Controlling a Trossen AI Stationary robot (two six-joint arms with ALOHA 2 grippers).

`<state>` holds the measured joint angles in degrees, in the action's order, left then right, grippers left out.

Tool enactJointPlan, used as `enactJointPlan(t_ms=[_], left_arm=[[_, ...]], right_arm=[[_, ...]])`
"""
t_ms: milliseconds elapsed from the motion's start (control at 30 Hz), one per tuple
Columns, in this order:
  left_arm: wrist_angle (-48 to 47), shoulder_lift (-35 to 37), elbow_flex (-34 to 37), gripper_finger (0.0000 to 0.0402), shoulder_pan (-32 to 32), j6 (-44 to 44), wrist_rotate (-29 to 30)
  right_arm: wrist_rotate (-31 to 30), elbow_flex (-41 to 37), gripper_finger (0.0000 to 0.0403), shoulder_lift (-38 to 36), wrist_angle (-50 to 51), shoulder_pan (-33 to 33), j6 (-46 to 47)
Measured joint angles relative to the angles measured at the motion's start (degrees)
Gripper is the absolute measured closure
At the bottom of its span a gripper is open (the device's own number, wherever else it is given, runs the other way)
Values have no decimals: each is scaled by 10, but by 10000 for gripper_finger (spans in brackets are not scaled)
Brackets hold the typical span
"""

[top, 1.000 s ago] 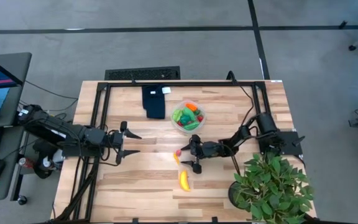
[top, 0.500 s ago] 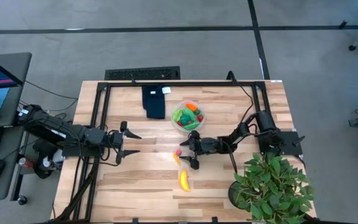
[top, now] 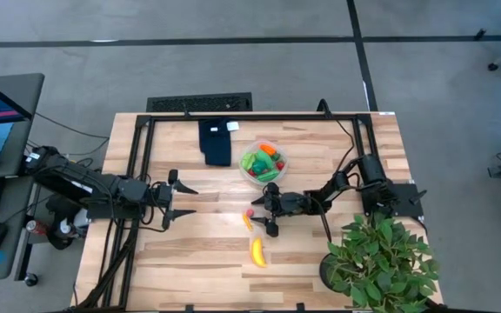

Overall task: Pick and placing Produce into tupperware
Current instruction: Put the pink peach into the transparent container

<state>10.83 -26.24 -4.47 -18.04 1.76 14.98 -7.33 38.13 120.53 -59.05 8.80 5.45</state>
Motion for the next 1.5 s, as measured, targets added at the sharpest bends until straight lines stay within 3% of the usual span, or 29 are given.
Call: enactJointPlan(t_ms=[867, 1300, 1500], left_arm=[[-13, 0, 0, 123, 0, 6, -2], [-13, 0, 0, 123, 0, 6, -2], [-16, 0, 0, 123, 0, 6, -2]], right_arm=[[16, 38, 144, 28, 17, 0, -1], [24, 37, 251, 28, 19, 0, 1], [40, 37, 277, 28, 19, 0, 1]])
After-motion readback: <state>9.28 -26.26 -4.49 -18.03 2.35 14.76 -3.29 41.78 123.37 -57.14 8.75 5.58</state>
